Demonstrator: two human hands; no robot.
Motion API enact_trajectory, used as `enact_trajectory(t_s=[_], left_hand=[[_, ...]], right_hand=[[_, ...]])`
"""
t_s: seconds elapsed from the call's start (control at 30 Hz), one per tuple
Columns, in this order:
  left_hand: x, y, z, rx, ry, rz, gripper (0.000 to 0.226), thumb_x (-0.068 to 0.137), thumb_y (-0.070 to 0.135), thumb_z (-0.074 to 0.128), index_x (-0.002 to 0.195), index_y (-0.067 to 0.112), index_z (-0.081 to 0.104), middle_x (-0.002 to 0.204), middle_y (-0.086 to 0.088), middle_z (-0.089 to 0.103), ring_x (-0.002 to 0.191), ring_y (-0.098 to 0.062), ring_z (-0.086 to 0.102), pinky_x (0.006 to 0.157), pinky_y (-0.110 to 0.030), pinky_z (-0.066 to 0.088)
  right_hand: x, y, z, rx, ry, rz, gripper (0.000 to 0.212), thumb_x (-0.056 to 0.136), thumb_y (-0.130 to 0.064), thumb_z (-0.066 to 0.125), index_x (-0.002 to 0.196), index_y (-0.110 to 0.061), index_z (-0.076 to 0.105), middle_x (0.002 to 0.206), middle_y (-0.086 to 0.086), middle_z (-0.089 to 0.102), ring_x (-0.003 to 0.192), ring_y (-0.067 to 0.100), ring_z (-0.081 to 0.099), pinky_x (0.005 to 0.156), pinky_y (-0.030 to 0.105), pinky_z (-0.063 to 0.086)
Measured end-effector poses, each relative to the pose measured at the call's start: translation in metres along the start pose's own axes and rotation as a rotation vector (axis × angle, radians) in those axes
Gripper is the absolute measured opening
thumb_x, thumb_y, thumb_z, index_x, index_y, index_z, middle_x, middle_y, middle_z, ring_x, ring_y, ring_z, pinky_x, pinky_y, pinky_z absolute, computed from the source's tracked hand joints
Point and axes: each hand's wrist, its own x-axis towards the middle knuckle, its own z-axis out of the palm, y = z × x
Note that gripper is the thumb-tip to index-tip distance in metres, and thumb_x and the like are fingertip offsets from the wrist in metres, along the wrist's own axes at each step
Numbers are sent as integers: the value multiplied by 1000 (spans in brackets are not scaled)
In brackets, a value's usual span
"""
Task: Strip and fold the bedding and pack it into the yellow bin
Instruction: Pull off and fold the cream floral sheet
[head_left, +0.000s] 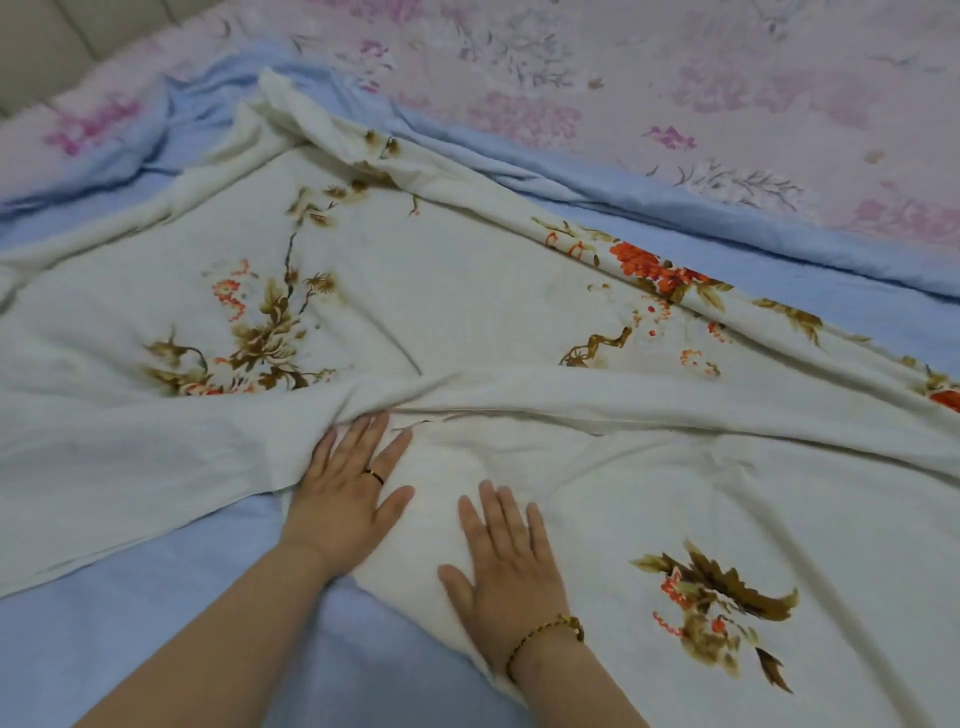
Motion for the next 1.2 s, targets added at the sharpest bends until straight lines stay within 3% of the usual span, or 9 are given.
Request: enact_trajectory(t_s=[0.3,0.5,0.67,0.77,0.83,0.9,1.0,1.1,1.2], left_hand=[[4,-25,23,80,-91,33,61,95,53,2,126,19,42,120,-9,64,121,-23,36,114,-28,-6],[7,-32,29,-43,-103,35,61,96,52,3,127,17,43,126,-8,51,145,-17,-9,114,-31,-5],[5,-34,32,-82,-213,78,67,95,54,-1,130,14,40,124,-12,60,140,-15,3,114,-30,-6],[8,-32,31,-133,-130,112,112,55,77,-36,144,13,-15,152,-5,-4,139,-13,-23,92,-24,-42],[11,-36,12,-127,-299,195,112,34,81,-41,129,21,-34,138,5,-34,130,-10,-36,75,-21,-48],[13,-33,-1,-158,-394,189,92,70,82,-7,138,23,-28,147,0,-34,135,-15,-32,91,-27,-40],[9,-43,-27,-267,-520,167,84,91,43,45,146,23,-15,151,-2,-28,140,-19,-27,110,-35,-21],[-9,-72,-34,-186,-192,399,75,76,25,52,146,20,24,150,2,0,143,-11,12,110,-24,-18],[-24,-93,-36,-5,-149,449,59,60,25,36,108,18,70,121,-9,63,106,-21,65,114,-28,-1]], right_hand=[[14,14,23,-4,125,-78,64,95,-51,2,148,-15,-5,156,5,-12,144,16,-12,112,36,4],[13,13,18,-64,117,-49,65,95,-51,1,148,-16,-5,156,2,-13,145,14,-11,114,36,1],[16,-1,16,-80,-21,39,61,95,-47,7,149,-20,3,158,6,-3,145,15,-11,114,35,0],[21,-23,-3,-101,-136,188,77,75,-48,18,142,-10,24,151,17,24,143,11,-13,107,31,-22],[27,-41,-20,-248,-162,122,78,79,-42,12,148,-9,-1,157,11,-8,141,15,-21,85,25,-42],[27,-61,-28,-96,-315,262,72,89,-33,27,148,-7,-4,155,5,-16,144,19,-15,76,22,-42],[6,-91,-17,-41,-149,300,78,62,-34,51,133,-4,43,143,6,37,134,28,36,105,25,-19],[6,-113,0,32,-55,282,88,32,-34,72,113,-11,46,107,6,70,103,23,64,112,28,1],[26,-120,-8,-39,186,184,48,61,-14,39,107,-8,51,96,10,73,85,22,72,112,30,18]])
